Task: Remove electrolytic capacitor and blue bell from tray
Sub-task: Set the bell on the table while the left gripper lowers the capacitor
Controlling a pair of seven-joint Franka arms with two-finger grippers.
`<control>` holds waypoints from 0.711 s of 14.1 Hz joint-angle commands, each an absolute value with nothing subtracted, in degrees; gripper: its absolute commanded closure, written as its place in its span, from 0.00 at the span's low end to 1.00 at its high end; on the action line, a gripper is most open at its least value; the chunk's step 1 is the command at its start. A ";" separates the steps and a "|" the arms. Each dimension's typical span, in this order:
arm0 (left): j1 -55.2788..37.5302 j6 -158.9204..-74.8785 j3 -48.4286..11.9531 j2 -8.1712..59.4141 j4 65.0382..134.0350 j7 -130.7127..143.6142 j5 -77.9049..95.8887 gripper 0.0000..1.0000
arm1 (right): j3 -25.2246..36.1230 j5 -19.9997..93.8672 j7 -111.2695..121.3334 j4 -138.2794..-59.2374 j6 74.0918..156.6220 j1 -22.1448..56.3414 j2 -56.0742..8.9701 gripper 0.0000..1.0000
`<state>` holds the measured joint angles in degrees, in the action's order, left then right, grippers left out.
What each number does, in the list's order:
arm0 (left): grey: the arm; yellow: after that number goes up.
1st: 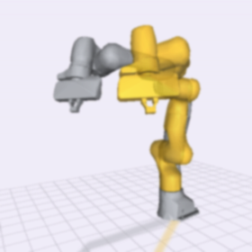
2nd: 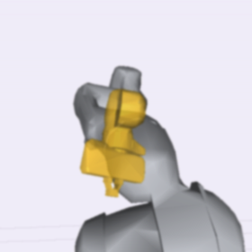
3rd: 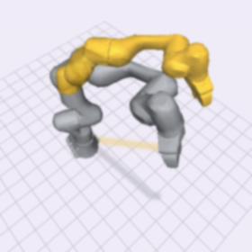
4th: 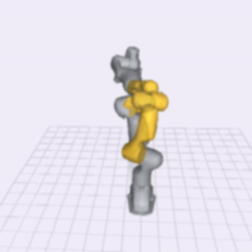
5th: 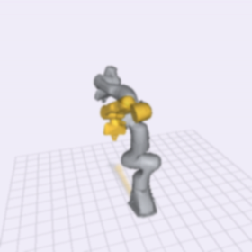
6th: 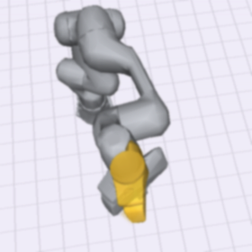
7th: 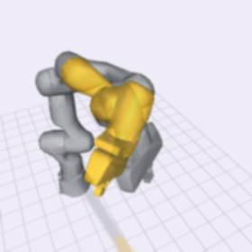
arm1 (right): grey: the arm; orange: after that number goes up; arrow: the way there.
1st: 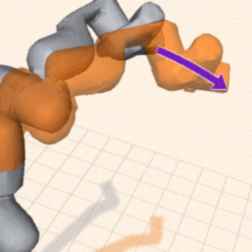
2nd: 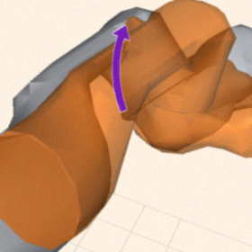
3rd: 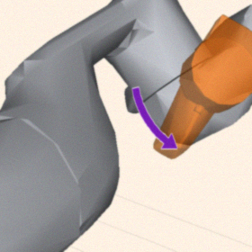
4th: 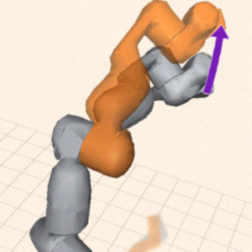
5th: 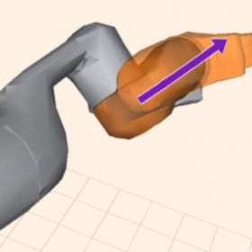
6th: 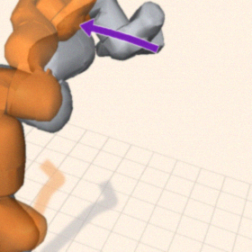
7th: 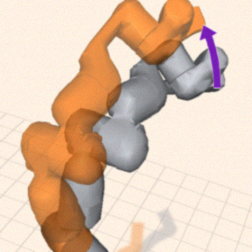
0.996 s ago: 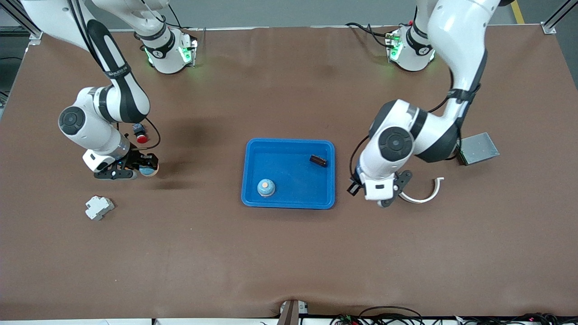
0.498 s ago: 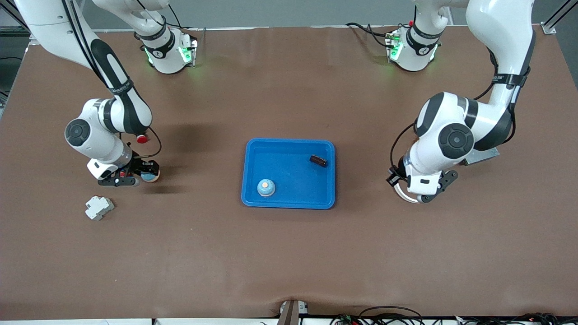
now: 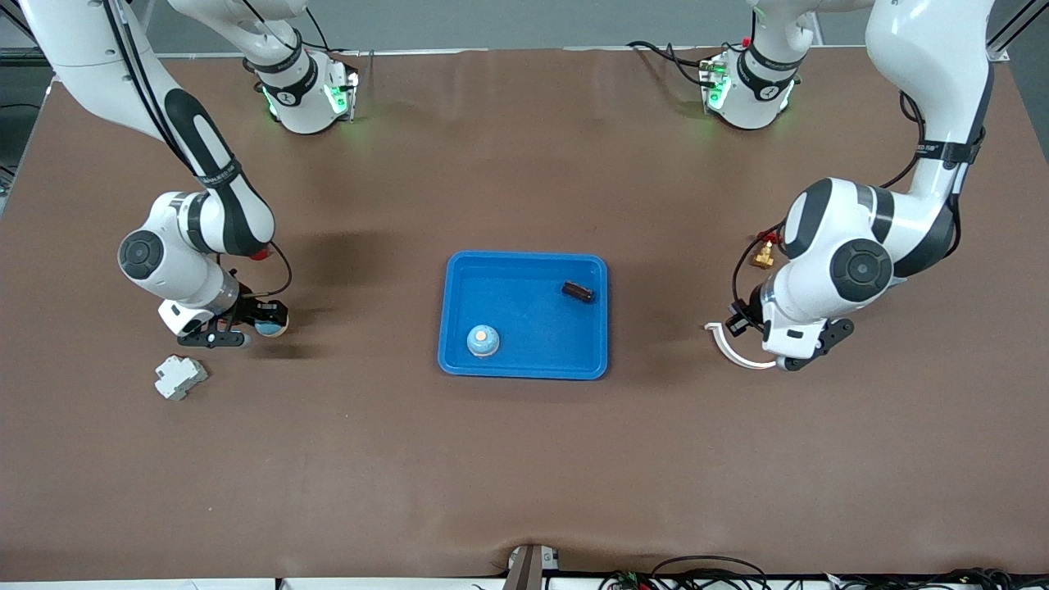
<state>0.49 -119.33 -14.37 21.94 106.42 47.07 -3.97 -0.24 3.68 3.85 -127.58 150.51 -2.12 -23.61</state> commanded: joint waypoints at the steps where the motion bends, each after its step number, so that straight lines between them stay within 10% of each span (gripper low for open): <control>1: 3.07 -121.02 -15.12 22.32 107.58 44.04 -5.53 1.00 | -1.05 3.96 3.69 -125.86 149.51 -3.17 -24.35 0.00; 10: 5.19 -129.46 -14.77 28.29 109.07 43.42 -10.28 1.00 | -1.67 4.31 -14.63 -117.34 133.86 5.34 -19.60 0.00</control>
<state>4.72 -128.07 -14.36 27.80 108.66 43.92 -8.86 -1.77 3.78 -7.41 -118.01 134.83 1.52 -20.73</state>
